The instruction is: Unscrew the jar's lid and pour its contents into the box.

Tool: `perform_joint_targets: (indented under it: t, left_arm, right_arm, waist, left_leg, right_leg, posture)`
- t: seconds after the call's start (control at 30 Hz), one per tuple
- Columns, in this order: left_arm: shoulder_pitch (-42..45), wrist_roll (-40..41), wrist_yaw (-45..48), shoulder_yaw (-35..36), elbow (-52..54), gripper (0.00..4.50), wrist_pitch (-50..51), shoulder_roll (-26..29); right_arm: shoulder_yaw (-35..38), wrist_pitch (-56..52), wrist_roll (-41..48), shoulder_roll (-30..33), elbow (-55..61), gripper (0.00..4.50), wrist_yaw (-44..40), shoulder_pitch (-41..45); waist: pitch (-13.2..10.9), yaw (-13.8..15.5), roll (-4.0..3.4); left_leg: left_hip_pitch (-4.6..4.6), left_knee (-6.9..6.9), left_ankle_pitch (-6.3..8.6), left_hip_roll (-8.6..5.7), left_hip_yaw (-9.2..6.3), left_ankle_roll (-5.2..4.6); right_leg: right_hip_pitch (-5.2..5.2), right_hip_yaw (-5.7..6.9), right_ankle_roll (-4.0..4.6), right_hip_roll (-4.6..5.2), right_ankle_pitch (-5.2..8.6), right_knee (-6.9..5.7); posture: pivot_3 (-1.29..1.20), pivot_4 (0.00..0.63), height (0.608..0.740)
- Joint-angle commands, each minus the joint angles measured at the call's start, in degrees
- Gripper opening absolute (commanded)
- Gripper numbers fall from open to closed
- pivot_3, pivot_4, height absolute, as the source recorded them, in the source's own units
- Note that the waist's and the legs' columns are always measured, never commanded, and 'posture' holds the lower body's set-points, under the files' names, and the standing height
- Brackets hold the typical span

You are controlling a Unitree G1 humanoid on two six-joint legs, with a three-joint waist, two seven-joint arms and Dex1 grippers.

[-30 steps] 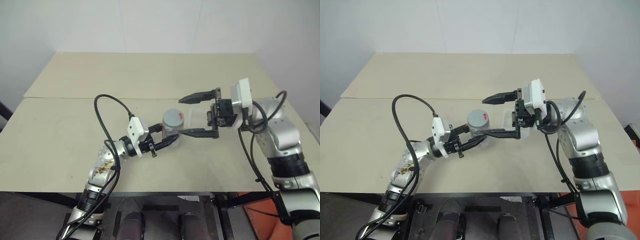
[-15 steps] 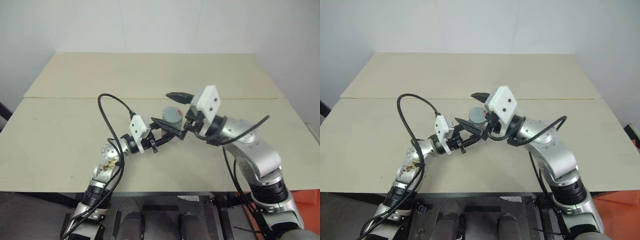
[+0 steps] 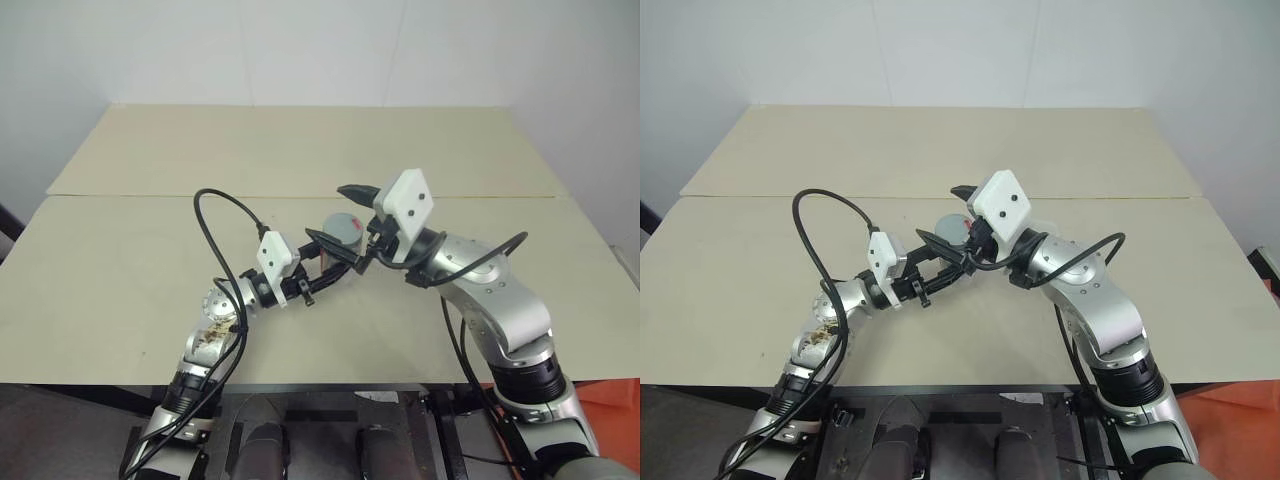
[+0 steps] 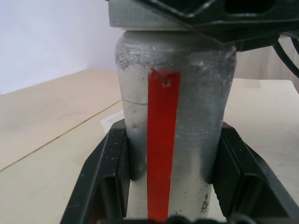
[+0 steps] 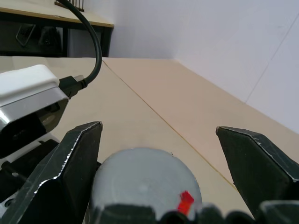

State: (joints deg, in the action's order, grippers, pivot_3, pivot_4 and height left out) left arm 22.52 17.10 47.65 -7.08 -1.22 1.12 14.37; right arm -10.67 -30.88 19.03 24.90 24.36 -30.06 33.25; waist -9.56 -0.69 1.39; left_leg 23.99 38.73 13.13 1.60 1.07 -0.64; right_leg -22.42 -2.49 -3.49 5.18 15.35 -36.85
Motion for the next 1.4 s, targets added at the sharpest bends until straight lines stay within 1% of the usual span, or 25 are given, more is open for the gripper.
perform_joint_targets:
  t: [0.03,0.23,0.5,0.73,0.83,0.97,1.17,1.27,1.4]
  left_arm:
    - [0.0,0.9,0.0,1.9,1.1,1.99,-2.1,0.6]
    - [-0.1,1.3,0.7,3.0,0.4,1.99,-2.4,1.4]
    - [-0.3,1.5,1.3,3.9,-0.1,1.99,-2.6,2.1]
    - [-0.4,1.7,1.1,4.1,-0.6,1.99,-3.2,1.9]
    - [-0.5,1.7,0.9,4.0,-0.8,1.99,-3.6,1.6]
    - [-0.7,2.3,0.6,4.5,-1.1,1.99,-4.3,0.6]
    - [-0.8,3.2,1.0,5.0,-0.9,1.99,-4.7,-0.6]
    - [-0.9,3.6,1.0,4.8,-0.9,1.99,-5.2,-1.1]
    - [-1.0,3.9,0.9,4.7,-0.7,1.99,-5.9,-2.0]
  right_arm:
    - [3.0,-1.1,-0.3,1.0,1.7,4.47,0.5,-0.5]
    - [4.5,-2.2,-0.2,1.6,2.2,4.47,1.0,-1.4]
    - [5.7,-1.7,0.6,2.9,2.9,4.47,-0.4,-2.6]
    - [5.8,-1.0,1.9,2.3,4.0,4.47,-1.5,-3.0]
    - [6.5,-0.9,3.7,1.9,4.9,4.47,-2.2,-3.4]
    - [9.4,-1.6,8.8,0.9,6.3,4.47,-3.4,-3.7]
    - [12.5,-4.6,14.9,0.7,5.2,4.47,-3.7,-3.0]
    - [11.6,-4.8,15.5,0.7,4.8,4.47,-4.4,-2.4]
    - [8.8,-4.2,12.8,-1.6,3.3,4.47,-2.1,-0.7]
  waist:
    - [0.0,0.0,0.00]
    - [0.0,0.0,0.00]
    - [0.0,0.0,0.00]
    - [0.0,0.0,0.00]
    - [0.0,0.0,0.00]
    - [0.0,0.0,0.00]
    - [0.0,0.0,0.00]
    - [0.0,0.0,0.00]
    - [0.0,-0.2,0.00]
  left_leg:
    - [0.00,0.00,0.00,0.00,0.00,0.00]
    - [0.00,0.00,0.00,0.00,0.00,0.00]
    - [0.00,0.00,0.00,0.00,0.01,0.00]
    - [0.00,0.00,0.00,0.00,0.00,0.00]
    - [0.00,0.00,0.00,0.01,0.00,0.00]
    - [0.01,0.00,0.00,0.00,-0.01,0.00]
    - [0.00,0.00,0.00,0.01,-0.02,0.00]
    - [0.00,0.00,0.00,0.00,-0.02,0.00]
    - [0.00,0.00,0.00,0.02,-0.02,0.00]
  right_leg:
    - [0.00,0.00,0.00,0.00,0.00,0.00]
    - [0.00,0.00,0.00,0.00,0.00,0.00]
    - [0.00,0.00,0.00,0.00,0.00,0.01]
    - [0.00,0.00,0.00,0.00,0.00,0.01]
    - [0.00,0.00,0.00,0.00,0.00,0.01]
    - [0.01,0.00,0.00,0.00,0.00,0.02]
    - [0.02,0.00,0.00,0.00,0.00,0.01]
    - [0.02,0.00,0.00,0.00,0.00,0.01]
    - [0.01,0.00,0.00,-0.02,0.00,-0.01]
  posture:
    - [0.00,0.150,0.740]
    - [0.00,0.150,0.740]
    - [0.00,0.150,0.740]
    - [0.00,0.150,0.740]
    - [0.00,0.150,0.740]
    - [0.00,0.150,0.740]
    - [0.00,0.150,0.740]
    - [0.00,0.150,0.740]
    - [0.00,0.150,0.740]
